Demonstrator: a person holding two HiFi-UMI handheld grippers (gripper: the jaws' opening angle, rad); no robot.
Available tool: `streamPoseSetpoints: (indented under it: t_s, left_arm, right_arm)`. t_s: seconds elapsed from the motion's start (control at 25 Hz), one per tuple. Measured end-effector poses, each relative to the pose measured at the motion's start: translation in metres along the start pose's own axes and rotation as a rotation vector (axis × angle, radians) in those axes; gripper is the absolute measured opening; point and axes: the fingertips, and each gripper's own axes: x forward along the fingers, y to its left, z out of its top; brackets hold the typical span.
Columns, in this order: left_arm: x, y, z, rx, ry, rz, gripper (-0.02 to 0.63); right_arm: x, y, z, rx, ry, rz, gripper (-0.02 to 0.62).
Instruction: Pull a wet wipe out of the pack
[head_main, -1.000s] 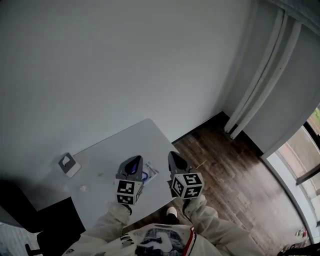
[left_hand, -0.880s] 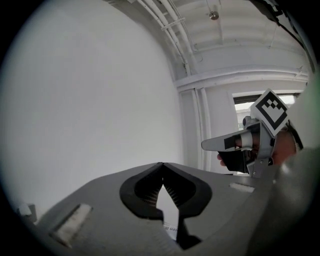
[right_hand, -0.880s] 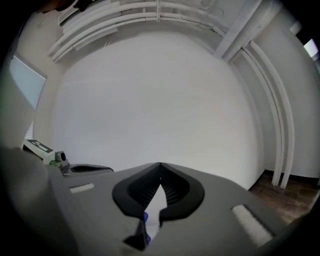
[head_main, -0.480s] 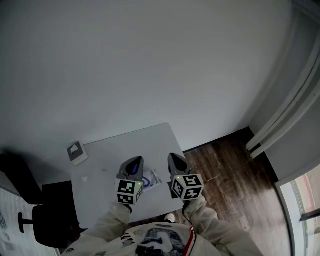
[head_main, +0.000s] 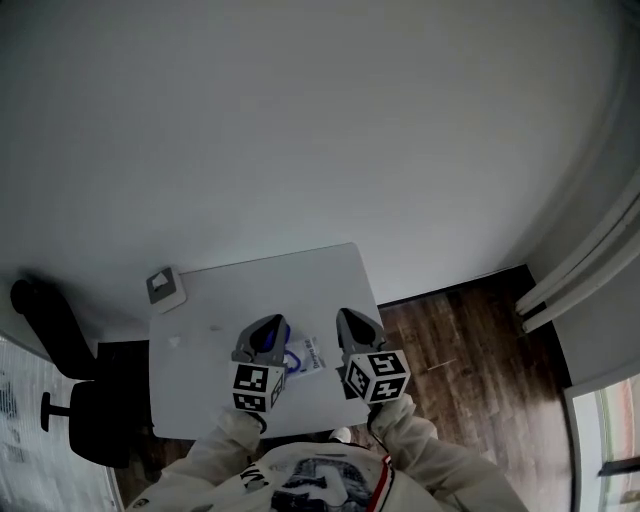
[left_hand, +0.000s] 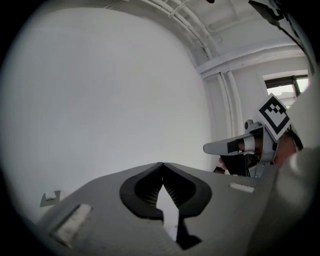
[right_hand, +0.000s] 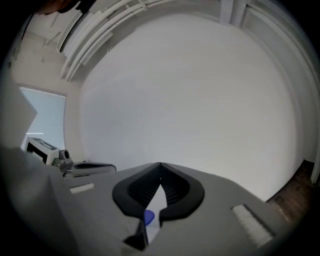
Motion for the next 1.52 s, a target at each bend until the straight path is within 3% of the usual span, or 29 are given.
streamPoseSetpoints:
  t_s: [0.32,0.84,1.52]
  left_arm:
    - [-0.027,0.019,-0.024,-0.015,0.085,0.075,0.005]
    - [-0.032,0.05,-0.041,-0.052,0.102,0.113,0.005]
    - [-0.028,0.103,-0.066,-0.124,0.099,0.058,0.005]
  right_arm:
    - [0.006,0.016,-0.023,0.041,0.047,0.055,0.006]
    - [0.031,0.021,-0.042,0.056,0.097,0.041,0.006]
    - [0.084,0.049,-0.058,0.004,0.176,-0.009,0.006]
